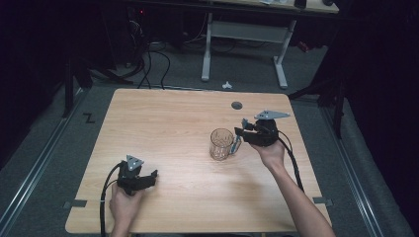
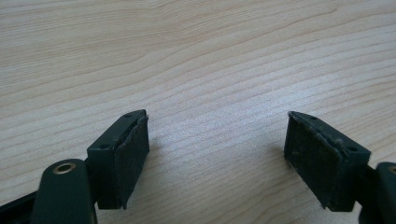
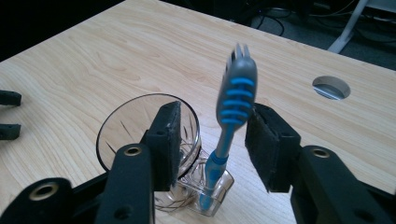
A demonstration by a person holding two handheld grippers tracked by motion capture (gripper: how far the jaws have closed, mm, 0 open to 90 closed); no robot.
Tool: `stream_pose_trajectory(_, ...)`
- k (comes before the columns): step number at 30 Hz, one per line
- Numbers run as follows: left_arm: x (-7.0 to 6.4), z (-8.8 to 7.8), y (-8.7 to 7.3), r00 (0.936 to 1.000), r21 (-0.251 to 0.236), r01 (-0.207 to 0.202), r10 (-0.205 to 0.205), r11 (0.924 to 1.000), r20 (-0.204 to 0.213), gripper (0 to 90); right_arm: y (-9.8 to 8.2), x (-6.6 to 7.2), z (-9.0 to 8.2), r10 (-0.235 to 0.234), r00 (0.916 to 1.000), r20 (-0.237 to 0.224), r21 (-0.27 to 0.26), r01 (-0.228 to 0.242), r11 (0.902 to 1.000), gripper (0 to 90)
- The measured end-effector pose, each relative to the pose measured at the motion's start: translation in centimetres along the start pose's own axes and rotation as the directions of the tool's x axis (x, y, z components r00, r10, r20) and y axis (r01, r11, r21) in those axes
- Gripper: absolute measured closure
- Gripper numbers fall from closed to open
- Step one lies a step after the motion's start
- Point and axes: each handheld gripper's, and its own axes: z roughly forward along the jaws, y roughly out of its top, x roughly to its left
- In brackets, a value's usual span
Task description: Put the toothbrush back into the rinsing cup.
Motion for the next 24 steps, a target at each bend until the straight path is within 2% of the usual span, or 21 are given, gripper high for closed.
stream_pose_trajectory(5, 0.0, 0.0, 0.0, 1.0000, 0.000, 0.000, 0.000, 1.0000, 0.000, 22.7, 0.0, -0.4, -0.4, 0.010, 0.9999, 0.008, 0.004, -0.010, 0.9999, 52.5)
stream_pose_trajectory(24, 0.0, 0.0, 0.0, 1.0000, 0.000, 0.000, 0.000, 1.0000, 0.000, 22.7, -0.7, -1.2, -2.2, 0.039, 0.9990, 0.021, -0.040, -0.039, 0.9985, 52.3)
